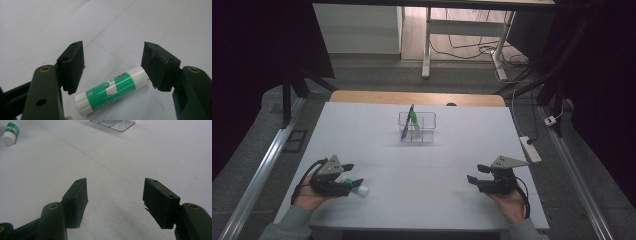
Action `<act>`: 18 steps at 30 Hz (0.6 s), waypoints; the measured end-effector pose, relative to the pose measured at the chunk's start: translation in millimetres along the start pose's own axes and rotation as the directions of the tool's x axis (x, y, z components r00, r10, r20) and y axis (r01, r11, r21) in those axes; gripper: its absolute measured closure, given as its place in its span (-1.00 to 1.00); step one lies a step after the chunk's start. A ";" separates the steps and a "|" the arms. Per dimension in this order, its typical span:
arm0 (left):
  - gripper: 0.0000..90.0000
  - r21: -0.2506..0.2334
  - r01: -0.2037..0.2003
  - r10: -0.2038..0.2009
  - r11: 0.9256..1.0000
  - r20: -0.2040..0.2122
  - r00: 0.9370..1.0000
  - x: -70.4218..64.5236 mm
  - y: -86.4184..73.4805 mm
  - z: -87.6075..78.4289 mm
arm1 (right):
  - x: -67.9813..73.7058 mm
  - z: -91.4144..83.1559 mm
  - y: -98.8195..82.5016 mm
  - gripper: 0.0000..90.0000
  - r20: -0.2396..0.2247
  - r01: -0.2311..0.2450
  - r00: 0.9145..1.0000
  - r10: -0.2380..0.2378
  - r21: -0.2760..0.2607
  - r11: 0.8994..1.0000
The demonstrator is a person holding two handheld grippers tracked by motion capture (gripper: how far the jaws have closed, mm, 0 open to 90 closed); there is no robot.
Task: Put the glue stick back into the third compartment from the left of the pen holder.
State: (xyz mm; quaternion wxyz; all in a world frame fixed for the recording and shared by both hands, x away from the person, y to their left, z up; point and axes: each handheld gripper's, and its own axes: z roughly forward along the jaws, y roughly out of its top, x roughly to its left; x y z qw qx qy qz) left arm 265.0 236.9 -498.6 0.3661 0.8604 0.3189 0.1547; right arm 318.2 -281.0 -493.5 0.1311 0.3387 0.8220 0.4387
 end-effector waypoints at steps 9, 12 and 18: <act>-0.25 0.057 -0.094 0.091 0.994 0.055 0.994 -1.6 6.1 1.2 | -0.4 0.1 -0.1 -0.19 0.001 -0.001 1.000 0.001 0.000 1.000; -0.25 0.076 -0.130 0.124 0.989 0.074 0.989 -1.5 7.9 0.9 | -0.9 0.1 -0.4 -0.19 0.001 -0.002 1.000 0.002 0.000 1.000; -0.25 0.115 -0.209 0.198 0.971 0.101 0.975 1.2 9.8 -2.4 | -1.8 0.4 -1.5 -0.20 -0.002 -0.007 1.000 0.007 0.006 1.000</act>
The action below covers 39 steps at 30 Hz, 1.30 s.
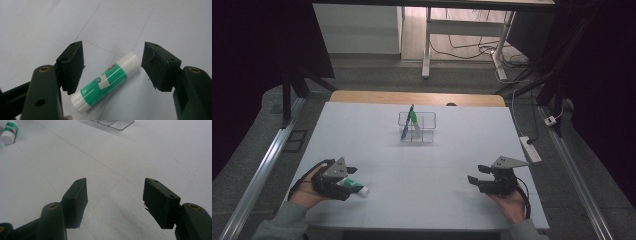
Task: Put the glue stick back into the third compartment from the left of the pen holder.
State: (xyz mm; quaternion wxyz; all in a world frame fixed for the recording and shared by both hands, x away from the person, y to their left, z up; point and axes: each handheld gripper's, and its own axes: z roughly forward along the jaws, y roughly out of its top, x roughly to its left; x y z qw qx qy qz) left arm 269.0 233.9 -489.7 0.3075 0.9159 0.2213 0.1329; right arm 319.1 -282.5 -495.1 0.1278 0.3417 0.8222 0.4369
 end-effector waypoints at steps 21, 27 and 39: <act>-0.21 0.281 -0.237 0.203 0.930 0.146 0.968 23.8 6.9 12.8 | -1.1 2.5 -0.2 -0.20 -0.005 0.002 1.000 -0.002 0.015 1.000; -0.17 0.342 -0.298 0.246 0.891 0.187 0.951 27.5 9.9 19.5 | -1.3 2.6 -0.8 -0.21 -0.003 -0.004 1.000 0.004 0.019 1.000; 0.04 0.388 -0.388 0.319 0.836 0.233 0.919 29.6 9.5 32.8 | -2.3 2.7 -1.1 -0.21 -0.006 -0.006 1.000 0.006 0.019 1.000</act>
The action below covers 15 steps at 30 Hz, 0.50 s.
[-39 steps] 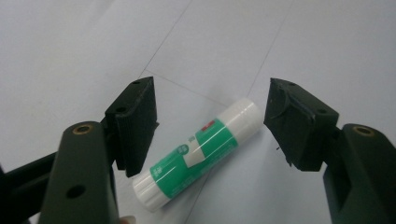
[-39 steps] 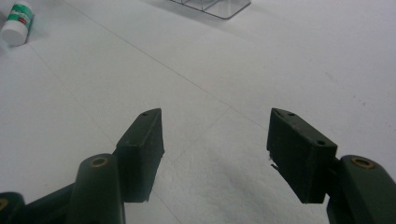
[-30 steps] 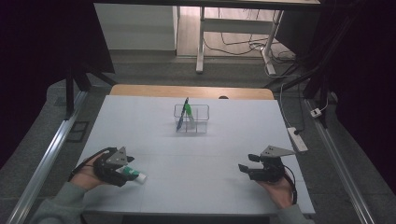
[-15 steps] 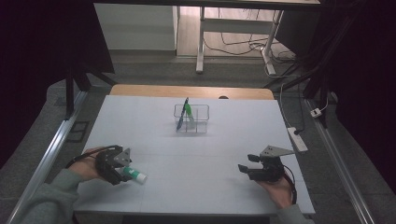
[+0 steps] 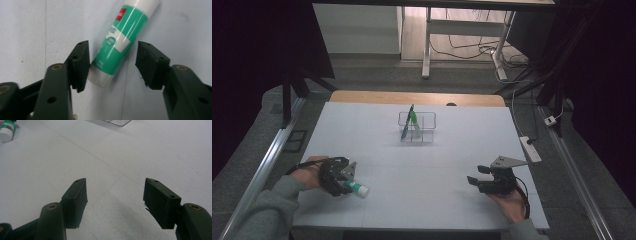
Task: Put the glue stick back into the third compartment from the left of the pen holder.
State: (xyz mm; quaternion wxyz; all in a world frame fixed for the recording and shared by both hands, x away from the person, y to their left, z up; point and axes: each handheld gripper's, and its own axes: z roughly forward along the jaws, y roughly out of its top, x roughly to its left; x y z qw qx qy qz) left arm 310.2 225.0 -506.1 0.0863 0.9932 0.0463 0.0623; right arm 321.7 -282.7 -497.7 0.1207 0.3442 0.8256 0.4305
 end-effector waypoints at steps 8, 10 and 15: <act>0.44 0.001 -0.045 0.045 0.999 0.046 0.998 0.3 0.4 1.5 | 0.0 0.6 -0.2 -0.21 0.002 0.001 1.000 -0.001 0.001 1.000; 0.45 0.000 -0.054 0.054 0.999 0.044 0.998 0.0 0.4 1.5 | -0.4 0.5 -0.3 -0.21 0.001 0.001 1.000 -0.001 0.002 1.000; 0.45 -0.004 -0.058 0.059 0.998 0.037 0.998 -1.0 0.2 1.1 | 0.3 0.8 -0.2 -0.21 0.001 0.001 1.000 -0.001 0.000 1.000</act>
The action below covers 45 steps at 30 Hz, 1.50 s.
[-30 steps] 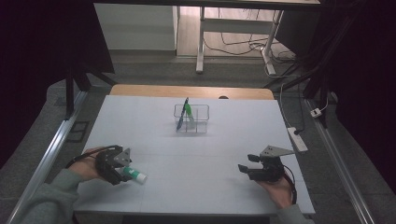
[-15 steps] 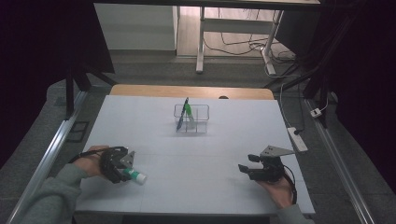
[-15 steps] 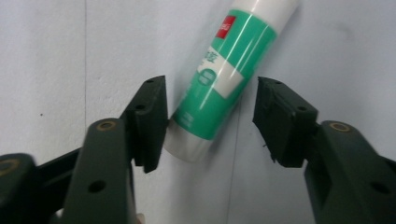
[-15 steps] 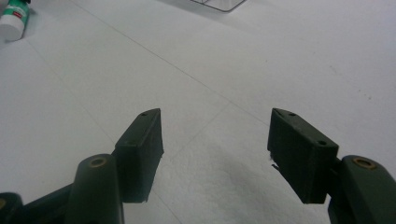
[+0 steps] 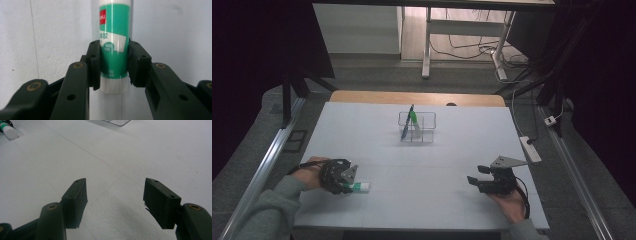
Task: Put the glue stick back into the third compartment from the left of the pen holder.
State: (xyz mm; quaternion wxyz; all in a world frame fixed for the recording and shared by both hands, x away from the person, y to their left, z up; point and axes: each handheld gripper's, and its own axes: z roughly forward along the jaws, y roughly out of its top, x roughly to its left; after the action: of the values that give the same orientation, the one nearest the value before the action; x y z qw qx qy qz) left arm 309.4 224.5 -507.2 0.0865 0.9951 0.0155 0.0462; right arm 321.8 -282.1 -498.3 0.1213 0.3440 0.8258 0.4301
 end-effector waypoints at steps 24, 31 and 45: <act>0.45 -0.309 0.337 -0.372 0.889 -0.060 0.926 5.1 -7.5 -12.8 | -0.7 -2.1 0.5 -0.21 0.006 -0.003 1.000 0.003 -0.012 1.000; 0.45 -0.455 0.420 -0.485 0.785 -0.030 0.874 7.4 -5.2 -20.2 | -0.8 -2.8 1.0 -0.21 0.011 -0.006 1.000 0.007 -0.015 1.000; 0.45 -0.565 0.458 -0.561 0.687 -0.011 0.828 8.6 14.2 -22.6 | -0.5 -3.5 2.0 -0.22 0.009 -0.018 1.000 0.018 -0.027 0.999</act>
State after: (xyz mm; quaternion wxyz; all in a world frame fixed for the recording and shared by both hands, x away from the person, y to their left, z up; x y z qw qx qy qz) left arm 316.2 214.7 -481.7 0.3701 0.8764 0.2863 0.1138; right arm 321.4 -283.8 -494.7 0.1261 0.3518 0.8162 0.4405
